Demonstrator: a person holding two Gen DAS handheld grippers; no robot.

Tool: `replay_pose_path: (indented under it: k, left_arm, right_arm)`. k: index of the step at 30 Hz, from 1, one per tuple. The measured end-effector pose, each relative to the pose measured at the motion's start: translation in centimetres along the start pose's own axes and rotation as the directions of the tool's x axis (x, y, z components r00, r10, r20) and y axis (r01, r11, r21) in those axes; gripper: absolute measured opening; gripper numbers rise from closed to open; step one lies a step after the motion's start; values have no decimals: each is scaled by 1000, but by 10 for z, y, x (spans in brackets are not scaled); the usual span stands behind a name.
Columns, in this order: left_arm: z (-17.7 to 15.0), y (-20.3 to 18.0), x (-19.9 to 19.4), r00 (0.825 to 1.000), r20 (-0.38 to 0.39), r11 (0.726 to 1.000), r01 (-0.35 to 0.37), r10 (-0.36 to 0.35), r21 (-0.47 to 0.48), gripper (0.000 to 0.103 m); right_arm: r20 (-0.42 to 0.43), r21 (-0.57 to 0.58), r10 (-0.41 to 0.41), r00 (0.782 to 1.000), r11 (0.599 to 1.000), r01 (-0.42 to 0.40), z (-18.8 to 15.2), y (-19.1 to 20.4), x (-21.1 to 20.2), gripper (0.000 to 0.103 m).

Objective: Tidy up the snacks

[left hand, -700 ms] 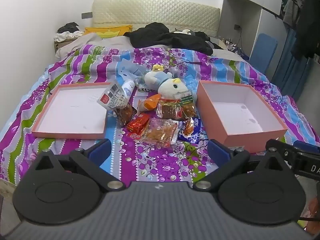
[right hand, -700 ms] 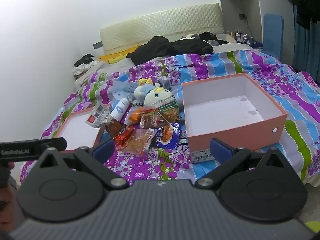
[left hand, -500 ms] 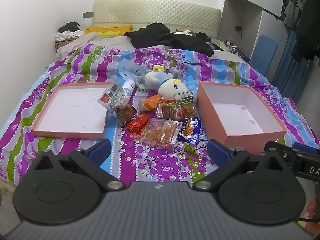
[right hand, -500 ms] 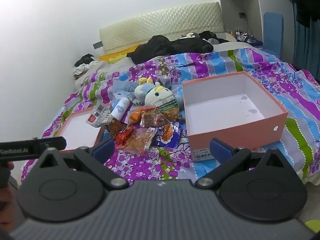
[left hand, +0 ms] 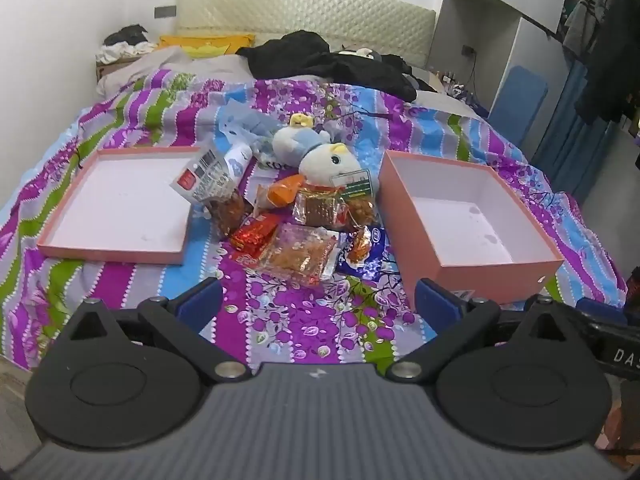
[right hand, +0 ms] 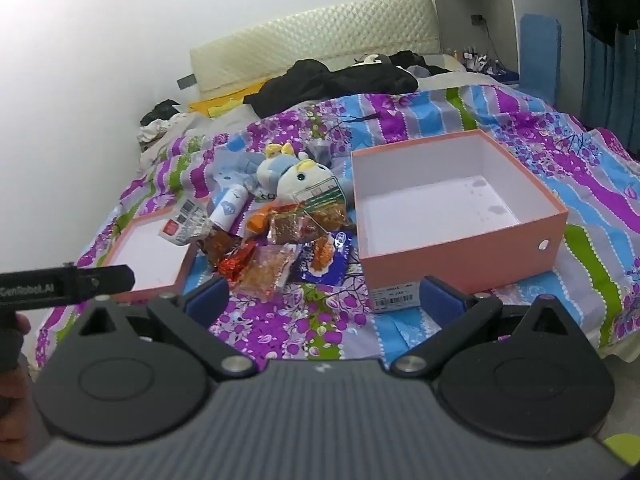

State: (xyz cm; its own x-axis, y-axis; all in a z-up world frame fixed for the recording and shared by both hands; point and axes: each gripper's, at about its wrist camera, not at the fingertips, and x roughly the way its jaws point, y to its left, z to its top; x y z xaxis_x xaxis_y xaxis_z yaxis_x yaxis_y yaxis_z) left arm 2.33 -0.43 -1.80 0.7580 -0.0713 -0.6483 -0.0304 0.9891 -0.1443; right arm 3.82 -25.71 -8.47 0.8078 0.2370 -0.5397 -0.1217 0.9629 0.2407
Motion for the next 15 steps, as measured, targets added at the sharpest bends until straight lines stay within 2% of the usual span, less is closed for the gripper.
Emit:
replay_pose_path:
  k: [3, 15]
  left_arm:
    - [3, -1, 11, 1000, -20, 1000, 2, -2, -6, 103]
    - [8, 1, 11, 1000, -2, 1000, -12, 12, -6, 103]
  right_arm:
    - [-1, 24, -6, 1000, 1000, 6, 1, -4, 5, 103]
    - [11, 0, 14, 1000, 1000, -14, 2, -2, 10, 103]
